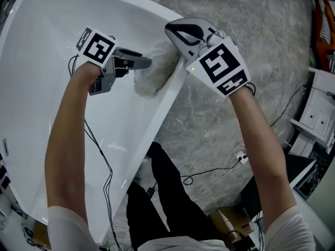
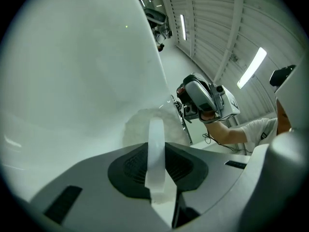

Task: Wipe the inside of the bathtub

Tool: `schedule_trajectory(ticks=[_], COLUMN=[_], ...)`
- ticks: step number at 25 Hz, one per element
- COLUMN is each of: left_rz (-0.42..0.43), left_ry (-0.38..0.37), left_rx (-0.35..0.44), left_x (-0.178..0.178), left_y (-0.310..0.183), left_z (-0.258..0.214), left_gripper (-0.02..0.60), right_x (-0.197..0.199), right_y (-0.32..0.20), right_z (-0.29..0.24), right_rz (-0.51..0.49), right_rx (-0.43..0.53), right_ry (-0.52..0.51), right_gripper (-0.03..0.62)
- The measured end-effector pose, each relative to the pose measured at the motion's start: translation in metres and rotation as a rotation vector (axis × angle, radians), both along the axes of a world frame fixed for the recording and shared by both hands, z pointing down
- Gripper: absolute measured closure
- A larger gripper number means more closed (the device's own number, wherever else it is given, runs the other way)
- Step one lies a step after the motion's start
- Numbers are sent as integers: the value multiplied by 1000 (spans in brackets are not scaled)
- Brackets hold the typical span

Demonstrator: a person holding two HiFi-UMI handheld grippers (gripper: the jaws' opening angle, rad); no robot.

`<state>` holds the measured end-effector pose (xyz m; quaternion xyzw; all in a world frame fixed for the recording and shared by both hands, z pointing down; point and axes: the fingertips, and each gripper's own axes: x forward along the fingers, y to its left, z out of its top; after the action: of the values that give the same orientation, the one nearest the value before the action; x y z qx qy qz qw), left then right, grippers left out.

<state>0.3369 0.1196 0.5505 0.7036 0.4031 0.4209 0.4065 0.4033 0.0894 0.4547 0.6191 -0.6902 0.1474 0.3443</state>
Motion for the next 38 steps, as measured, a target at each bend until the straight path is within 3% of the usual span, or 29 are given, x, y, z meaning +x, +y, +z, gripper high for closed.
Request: schedule_trajectory(ticks=[6,12,17,30,38], left_rz=[-88,-161,-167,-218,-229], left_ry=[1,-114,-94,-161,-148], left_rx=[-40,-147,-55,-67,-59], left_x=[3,1,3,-3,1], left_y=[-11,-8,-17,-20,-19], left_z=[12,29,41,64,40], left_gripper=[495,495,495,495,495], right_x=[-3,-25,-28,-39,-39], right_y=[-3,-8,-13,-41,-52], right_z=[2,7,1,-10,-21], right_rz=[-15,-73,-94,-177,-203], right_rx=[-3,-13,-8,-112,-165], right_ry=[-5,0,6,2,-56], right_gripper=[574,574,574,574,574])
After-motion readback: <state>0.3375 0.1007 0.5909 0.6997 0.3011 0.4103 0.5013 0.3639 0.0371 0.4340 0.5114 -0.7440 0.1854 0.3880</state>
